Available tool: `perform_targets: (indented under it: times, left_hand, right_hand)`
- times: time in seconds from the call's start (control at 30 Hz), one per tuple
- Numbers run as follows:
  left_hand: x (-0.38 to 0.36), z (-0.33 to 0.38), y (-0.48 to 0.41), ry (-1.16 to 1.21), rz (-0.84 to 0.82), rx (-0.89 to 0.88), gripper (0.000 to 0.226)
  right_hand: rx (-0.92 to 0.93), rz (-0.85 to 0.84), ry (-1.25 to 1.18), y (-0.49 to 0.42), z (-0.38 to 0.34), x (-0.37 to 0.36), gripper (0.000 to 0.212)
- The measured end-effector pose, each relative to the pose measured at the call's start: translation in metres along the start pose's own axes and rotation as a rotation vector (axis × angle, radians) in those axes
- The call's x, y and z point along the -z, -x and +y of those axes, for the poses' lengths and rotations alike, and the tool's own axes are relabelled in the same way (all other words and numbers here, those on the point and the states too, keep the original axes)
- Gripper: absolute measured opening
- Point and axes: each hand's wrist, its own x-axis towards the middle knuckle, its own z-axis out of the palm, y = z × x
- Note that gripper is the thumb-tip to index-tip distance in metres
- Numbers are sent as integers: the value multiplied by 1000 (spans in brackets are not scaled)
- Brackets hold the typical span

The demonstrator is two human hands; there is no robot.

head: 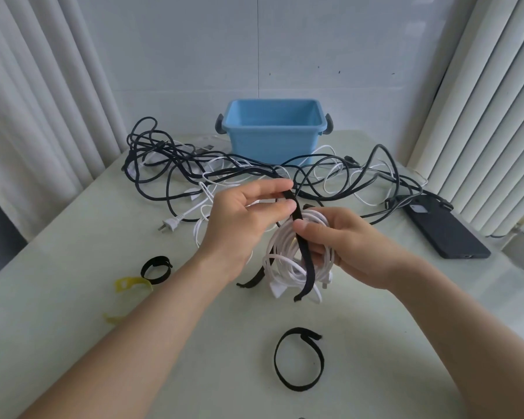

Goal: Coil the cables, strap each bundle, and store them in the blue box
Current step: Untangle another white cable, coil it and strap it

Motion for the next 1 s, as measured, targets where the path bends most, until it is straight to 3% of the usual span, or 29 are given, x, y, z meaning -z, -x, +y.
perform_targets:
  times: [0.1,0.2,0.33,0.43,0.53,0.73,1.0]
  left_hand:
    - [3,-1,-2,-54,-181,6,44]
    - [13,2,-4,-148,-337,1,50]
    - [37,16,-7,-291,-548,-144,38]
    - [41,18,-4,-477,-719,-213,34]
    - [30,9,-3,-591,-632,-220,21]
    - [27,7,-4,-533,-425,-214,22]
    - [11,0,-2,-380,-84,-141,25]
  right_hand:
    - [-20,7,-55,1,-2,-1,30]
    - [-26,38,-121,1,-2,0,38]
    - [-29,77,-179,-2,-1,6,69]
    - [-33,84,-218,-3,0,8,57]
    - [-40,98,-226,-3,0,8,34]
    - [-10,86,-170,-3,2,11,48]
    - [29,43,-124,-2,1,3,32]
